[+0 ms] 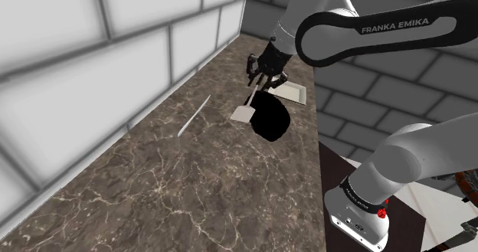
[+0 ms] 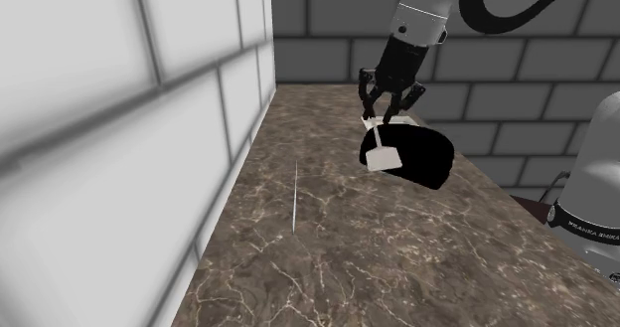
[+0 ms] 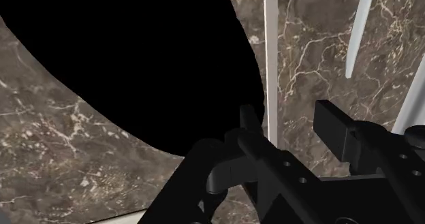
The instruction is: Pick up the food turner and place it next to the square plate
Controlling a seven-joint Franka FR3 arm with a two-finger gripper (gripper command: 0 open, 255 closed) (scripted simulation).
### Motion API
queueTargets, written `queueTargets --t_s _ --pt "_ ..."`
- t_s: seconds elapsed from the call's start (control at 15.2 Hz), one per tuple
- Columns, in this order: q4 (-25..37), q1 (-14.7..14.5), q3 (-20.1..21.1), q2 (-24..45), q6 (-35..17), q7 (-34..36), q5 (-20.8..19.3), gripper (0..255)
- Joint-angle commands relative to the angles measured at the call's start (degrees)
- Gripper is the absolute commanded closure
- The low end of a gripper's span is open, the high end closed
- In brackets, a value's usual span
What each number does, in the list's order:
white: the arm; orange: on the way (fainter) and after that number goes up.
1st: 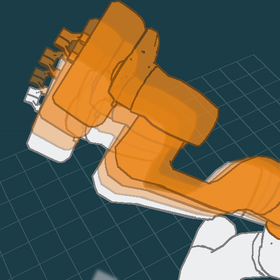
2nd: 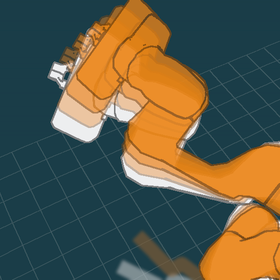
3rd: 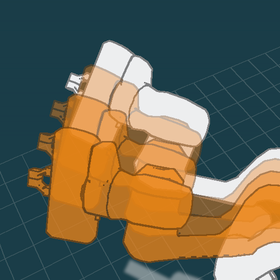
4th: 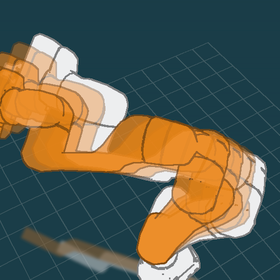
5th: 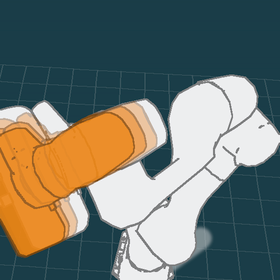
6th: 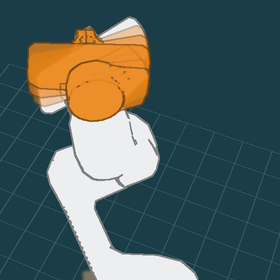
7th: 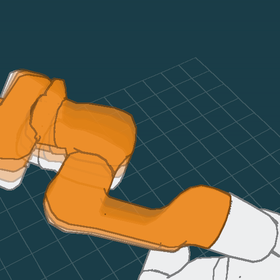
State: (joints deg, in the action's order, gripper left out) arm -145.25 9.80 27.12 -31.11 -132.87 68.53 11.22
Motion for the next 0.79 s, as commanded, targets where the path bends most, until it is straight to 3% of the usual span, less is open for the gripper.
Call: queueTargets --t_s 0.0,0.26,0.73 --pt "0.9 0.4 -1.4 -0.2 1.4 -0.9 0.2 0" --pt "4.1 1.7 -5.6 -0.5 5.4 -3.5 0.7 0" --pt "1.4 2.2 -4.1 3.5 -1.2 -3.1 0.5 0"
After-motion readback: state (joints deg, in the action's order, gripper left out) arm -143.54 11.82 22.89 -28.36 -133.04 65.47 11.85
